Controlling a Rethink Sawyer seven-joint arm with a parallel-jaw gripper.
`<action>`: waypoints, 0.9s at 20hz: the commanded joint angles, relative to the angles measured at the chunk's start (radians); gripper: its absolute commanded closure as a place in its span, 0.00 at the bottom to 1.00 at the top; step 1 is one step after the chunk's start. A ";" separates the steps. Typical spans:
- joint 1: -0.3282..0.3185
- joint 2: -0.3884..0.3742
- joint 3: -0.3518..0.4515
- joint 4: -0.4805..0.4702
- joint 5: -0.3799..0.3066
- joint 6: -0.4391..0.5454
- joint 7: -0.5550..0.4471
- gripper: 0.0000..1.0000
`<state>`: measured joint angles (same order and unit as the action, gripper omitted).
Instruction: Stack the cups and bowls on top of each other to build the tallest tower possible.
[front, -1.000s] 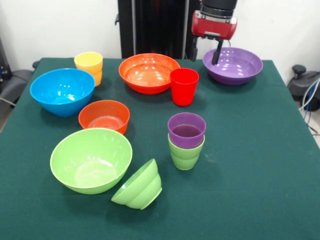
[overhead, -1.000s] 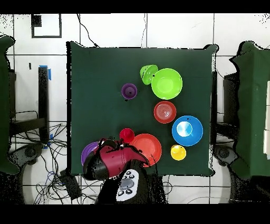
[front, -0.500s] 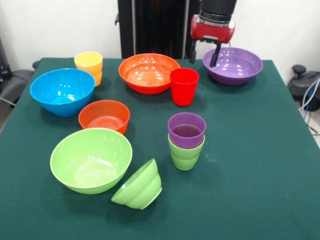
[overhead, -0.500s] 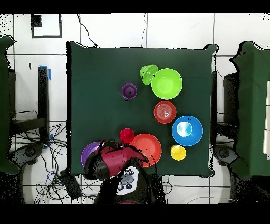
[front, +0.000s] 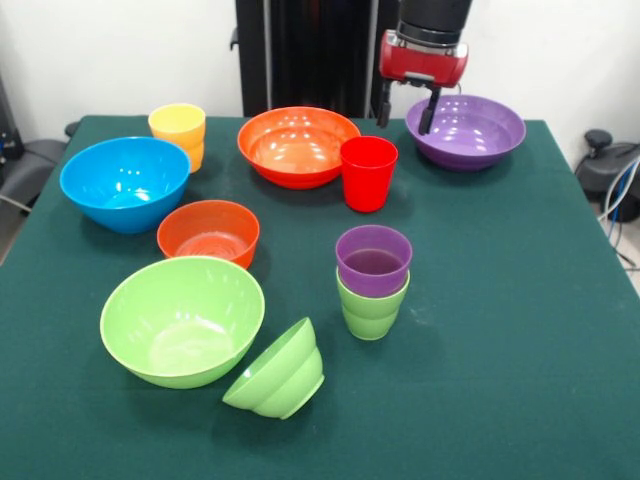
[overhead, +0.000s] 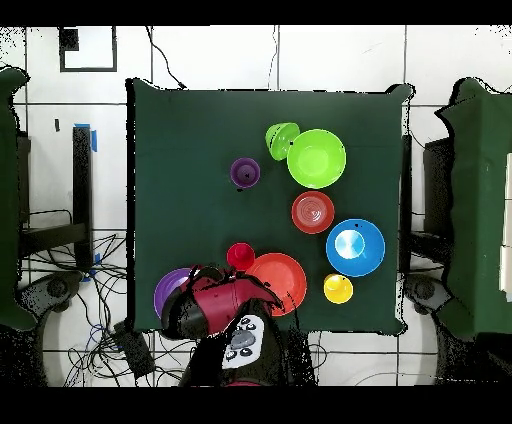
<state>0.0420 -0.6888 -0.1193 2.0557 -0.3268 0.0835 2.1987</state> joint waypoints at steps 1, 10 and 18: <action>-0.015 0.078 0.058 -0.071 -0.015 0.013 0.050 0.00; -0.015 0.133 0.041 -0.103 -0.030 -0.039 0.052 0.00; -0.006 0.165 0.021 -0.119 -0.030 -0.070 0.063 0.00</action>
<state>0.0374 -0.6024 -0.1367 2.0199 -0.3268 0.0791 2.1987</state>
